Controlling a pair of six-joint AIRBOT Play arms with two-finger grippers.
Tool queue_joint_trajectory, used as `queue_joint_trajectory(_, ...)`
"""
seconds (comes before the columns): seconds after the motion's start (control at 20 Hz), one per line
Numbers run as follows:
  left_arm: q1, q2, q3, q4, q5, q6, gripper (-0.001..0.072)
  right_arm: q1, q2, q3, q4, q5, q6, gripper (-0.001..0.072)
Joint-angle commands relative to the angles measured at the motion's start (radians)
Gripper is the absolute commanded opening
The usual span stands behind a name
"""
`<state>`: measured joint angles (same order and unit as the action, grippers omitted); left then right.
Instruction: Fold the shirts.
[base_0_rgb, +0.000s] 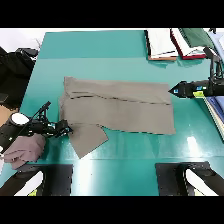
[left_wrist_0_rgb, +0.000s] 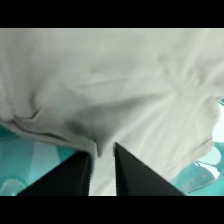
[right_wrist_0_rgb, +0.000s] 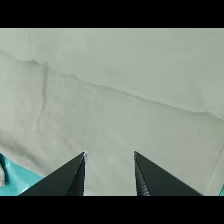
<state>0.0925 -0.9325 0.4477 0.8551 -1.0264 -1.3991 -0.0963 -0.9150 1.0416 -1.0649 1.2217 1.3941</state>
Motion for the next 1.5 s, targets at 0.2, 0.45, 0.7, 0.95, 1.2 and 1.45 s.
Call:
queue_joint_trajectory(0.2, 0.0, 0.003, 0.031, -0.021, -0.016, 0.048, 0.0021, -0.026, 0.001, -0.01, -0.076, 0.089, 0.0, 0.0357)
queue_joint_trajectory(0.45, 0.0, 0.003, 0.134, -0.001, -0.059, 0.074, 0.0021, -0.26, 0.0, -0.256, -0.09, 0.195, -0.032, 0.0413)
queue_joint_trajectory(0.7, 0.0, 0.003, 0.154, 0.0, -0.034, 0.074, 0.0021, -0.507, 0.0, -0.529, -0.077, 0.103, -0.042, 0.05)
queue_joint_trajectory(0.95, 0.0, 0.003, 0.154, 0.0, -0.03, 0.073, 0.0022, -0.437, -0.001, -0.609, -0.006, -0.019, -0.043, 0.0446)
queue_joint_trajectory(1.2, 0.0, 0.003, 0.157, 0.006, -0.033, 0.072, 0.0021, -0.275, 0.0, -0.605, 0.078, -0.171, -0.041, 0.0344)
queue_joint_trajectory(1.45, 0.0, 0.085, 0.193, 0.127, -0.115, 0.029, 0.002, -0.211, 0.001, -0.555, 0.021, -0.102, -0.053, 0.0018)
